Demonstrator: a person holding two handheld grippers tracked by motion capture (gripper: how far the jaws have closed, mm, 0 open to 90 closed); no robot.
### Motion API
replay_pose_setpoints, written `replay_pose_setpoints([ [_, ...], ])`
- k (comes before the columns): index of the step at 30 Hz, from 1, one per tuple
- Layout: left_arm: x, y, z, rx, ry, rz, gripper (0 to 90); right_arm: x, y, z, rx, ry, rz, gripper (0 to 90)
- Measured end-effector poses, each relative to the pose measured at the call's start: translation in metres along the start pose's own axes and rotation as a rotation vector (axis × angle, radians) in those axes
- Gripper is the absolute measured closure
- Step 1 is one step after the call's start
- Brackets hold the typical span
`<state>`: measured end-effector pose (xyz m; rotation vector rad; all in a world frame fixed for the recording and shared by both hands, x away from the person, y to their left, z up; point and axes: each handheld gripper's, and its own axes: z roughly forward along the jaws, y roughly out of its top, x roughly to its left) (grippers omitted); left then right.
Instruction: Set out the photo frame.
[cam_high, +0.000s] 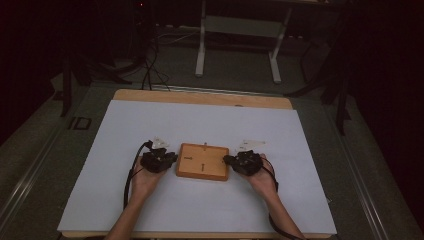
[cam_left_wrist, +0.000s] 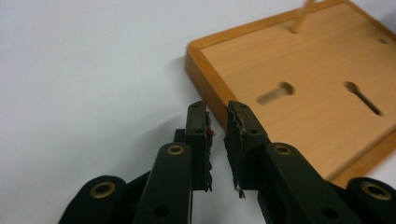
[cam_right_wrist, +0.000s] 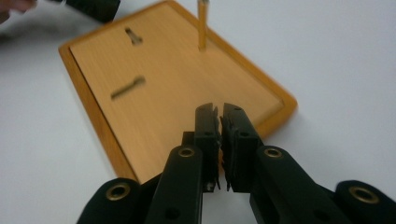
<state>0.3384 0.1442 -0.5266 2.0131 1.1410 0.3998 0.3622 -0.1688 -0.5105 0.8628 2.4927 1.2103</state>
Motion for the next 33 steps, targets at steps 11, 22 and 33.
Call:
replay_pose_setpoints([
  [11,-0.009,-0.008,-0.011,-0.015,-0.019,0.012,77.8,0.008,0.035,0.037,-0.012,-0.004,-0.029,79.1],
  [22,-0.014,-0.007,-0.008,-0.006,-0.050,0.012,78.9,0.003,0.047,0.063,-0.010,0.008,0.008,82.8],
  [33,-0.016,-0.006,-0.007,0.009,-0.071,0.022,78.5,-0.006,0.049,0.065,0.006,0.071,0.036,84.3],
])
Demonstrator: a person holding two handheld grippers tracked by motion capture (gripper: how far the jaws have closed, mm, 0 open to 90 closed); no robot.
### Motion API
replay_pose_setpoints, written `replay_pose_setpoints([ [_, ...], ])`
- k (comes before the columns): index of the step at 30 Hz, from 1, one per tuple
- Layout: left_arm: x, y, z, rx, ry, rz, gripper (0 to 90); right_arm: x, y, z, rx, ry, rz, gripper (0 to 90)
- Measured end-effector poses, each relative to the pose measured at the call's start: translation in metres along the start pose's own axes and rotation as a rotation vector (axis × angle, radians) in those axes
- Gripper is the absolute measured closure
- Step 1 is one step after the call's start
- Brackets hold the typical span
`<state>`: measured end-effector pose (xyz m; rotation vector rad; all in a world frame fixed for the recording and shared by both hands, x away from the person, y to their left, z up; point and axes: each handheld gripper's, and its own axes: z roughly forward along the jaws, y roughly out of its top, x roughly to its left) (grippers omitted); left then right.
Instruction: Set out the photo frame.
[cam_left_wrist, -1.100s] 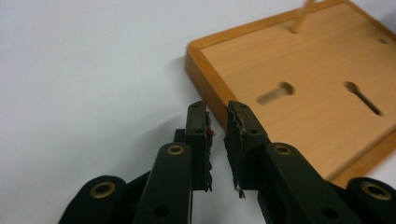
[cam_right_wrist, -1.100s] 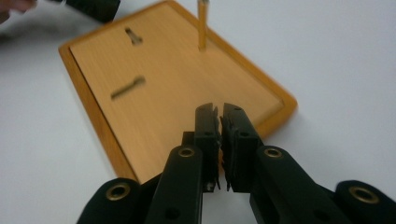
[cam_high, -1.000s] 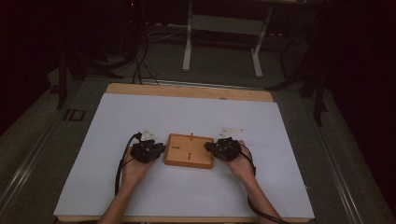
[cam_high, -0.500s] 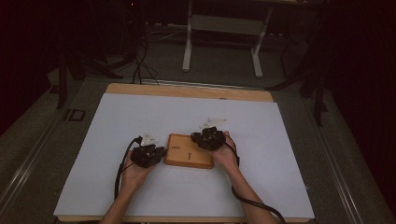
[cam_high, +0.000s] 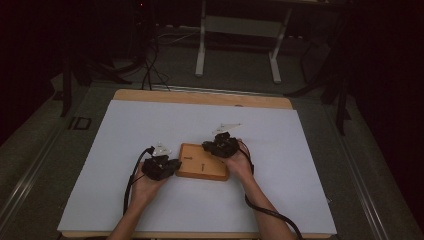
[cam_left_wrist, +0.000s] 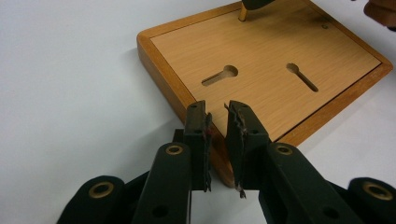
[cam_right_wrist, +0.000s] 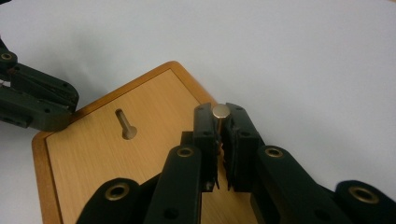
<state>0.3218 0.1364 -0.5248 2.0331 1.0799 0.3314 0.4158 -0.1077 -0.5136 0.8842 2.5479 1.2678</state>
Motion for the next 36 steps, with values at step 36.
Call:
replay_pose_setpoints([
  [36,-0.002,0.001,-0.016,-0.008,-0.023,0.055,55.4,-0.019,0.006,0.003,0.028,0.102,0.047,84.5],
])
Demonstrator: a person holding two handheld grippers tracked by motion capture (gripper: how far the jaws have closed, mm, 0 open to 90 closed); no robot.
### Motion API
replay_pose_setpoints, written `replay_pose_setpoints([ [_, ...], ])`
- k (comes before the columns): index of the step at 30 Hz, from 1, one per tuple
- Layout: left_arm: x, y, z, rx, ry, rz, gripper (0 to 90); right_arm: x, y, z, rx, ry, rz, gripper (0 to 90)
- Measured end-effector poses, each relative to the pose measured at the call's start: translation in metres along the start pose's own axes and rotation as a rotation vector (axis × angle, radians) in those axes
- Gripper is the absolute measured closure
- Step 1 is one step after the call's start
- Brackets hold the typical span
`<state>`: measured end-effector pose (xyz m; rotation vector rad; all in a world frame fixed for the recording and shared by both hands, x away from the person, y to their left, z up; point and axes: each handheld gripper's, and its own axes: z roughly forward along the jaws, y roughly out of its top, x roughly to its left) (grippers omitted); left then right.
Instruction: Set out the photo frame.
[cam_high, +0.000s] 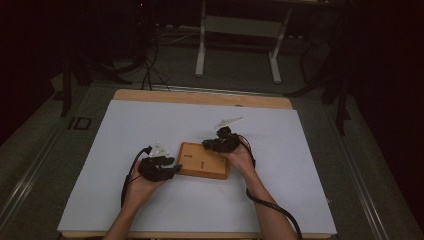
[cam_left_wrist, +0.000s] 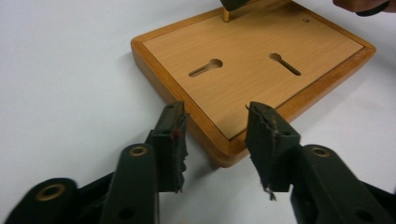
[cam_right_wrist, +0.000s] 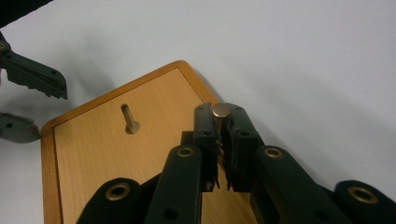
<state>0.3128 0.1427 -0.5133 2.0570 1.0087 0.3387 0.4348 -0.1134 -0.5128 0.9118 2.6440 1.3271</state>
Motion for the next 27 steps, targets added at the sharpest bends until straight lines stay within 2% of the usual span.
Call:
replay_pose_setpoints([
  [5,-0.002,-0.002,-0.001,-0.002,-0.017,0.022,45.4,-0.001,0.001,0.000,0.003,0.001,-0.001,84.5],
  [11,-0.006,-0.004,0.002,0.019,0.015,0.056,35.4,-0.002,0.002,0.001,0.005,0.001,0.007,84.5],
  [14,-0.008,-0.004,0.004,0.028,0.025,0.073,33.0,-0.002,0.002,0.001,0.008,0.003,0.010,84.5],
  [20,-0.010,-0.005,0.011,0.050,0.026,0.080,30.3,-0.003,0.004,0.001,0.014,0.006,0.010,84.5],
  [25,-0.009,-0.006,0.016,0.073,0.024,0.085,30.9,-0.004,0.004,0.001,0.018,0.012,0.016,84.5],
  [27,-0.008,-0.007,0.022,0.100,0.030,0.096,32.1,-0.005,0.005,0.002,0.018,0.015,0.019,84.5],
])
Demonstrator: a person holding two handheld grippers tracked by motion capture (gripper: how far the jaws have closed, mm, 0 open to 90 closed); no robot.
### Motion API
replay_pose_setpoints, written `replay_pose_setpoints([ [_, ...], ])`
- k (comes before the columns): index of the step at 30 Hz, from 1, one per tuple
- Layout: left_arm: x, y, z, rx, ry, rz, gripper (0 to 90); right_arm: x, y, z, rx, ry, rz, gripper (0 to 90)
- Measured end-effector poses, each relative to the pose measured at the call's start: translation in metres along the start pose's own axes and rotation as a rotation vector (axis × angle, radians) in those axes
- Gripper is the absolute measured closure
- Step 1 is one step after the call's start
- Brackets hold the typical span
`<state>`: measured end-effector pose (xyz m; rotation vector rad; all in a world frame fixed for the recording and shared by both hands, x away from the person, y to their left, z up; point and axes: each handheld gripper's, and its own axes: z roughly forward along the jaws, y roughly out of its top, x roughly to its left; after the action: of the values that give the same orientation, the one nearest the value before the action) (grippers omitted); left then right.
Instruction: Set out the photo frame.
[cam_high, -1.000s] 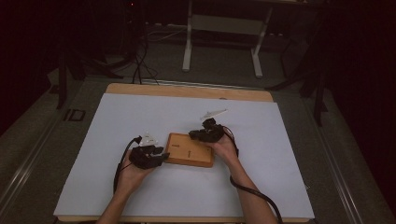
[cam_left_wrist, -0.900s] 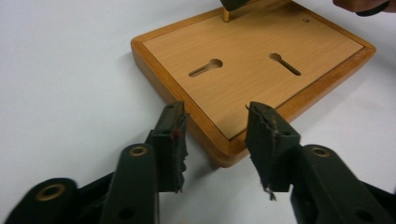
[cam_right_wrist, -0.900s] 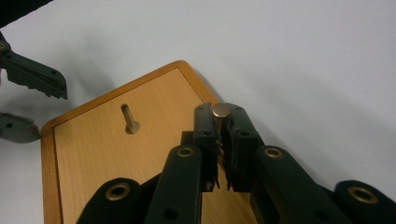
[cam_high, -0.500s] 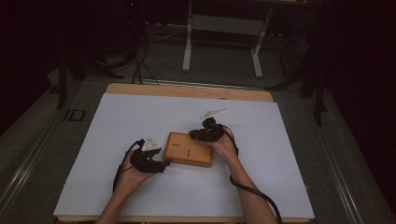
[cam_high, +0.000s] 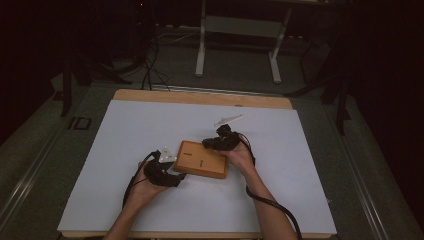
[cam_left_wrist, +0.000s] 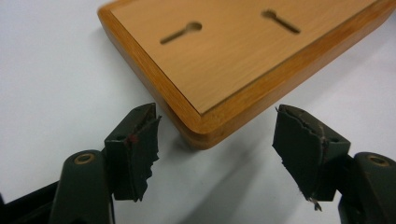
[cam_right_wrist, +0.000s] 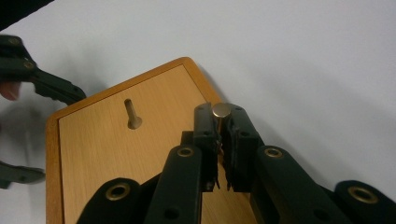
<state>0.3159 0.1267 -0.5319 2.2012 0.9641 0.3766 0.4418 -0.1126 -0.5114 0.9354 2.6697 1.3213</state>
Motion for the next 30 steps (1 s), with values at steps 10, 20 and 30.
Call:
replay_pose_setpoints([
  [10,-0.0012,0.0007,0.0085,0.015,0.034,0.019,36.7,-0.0029,0.0018,0.0006,0.005,0.011,0.014,84.5],
  [20,-0.0036,0.0008,0.0075,-0.008,0.050,0.055,41.8,-0.0069,0.0050,0.0015,0.014,0.009,0.028,84.6],
  [30,-0.0054,0.0027,0.0075,-0.057,0.088,0.077,31.3,-0.0099,0.0081,0.0023,0.026,0.013,0.062,84.7],
])
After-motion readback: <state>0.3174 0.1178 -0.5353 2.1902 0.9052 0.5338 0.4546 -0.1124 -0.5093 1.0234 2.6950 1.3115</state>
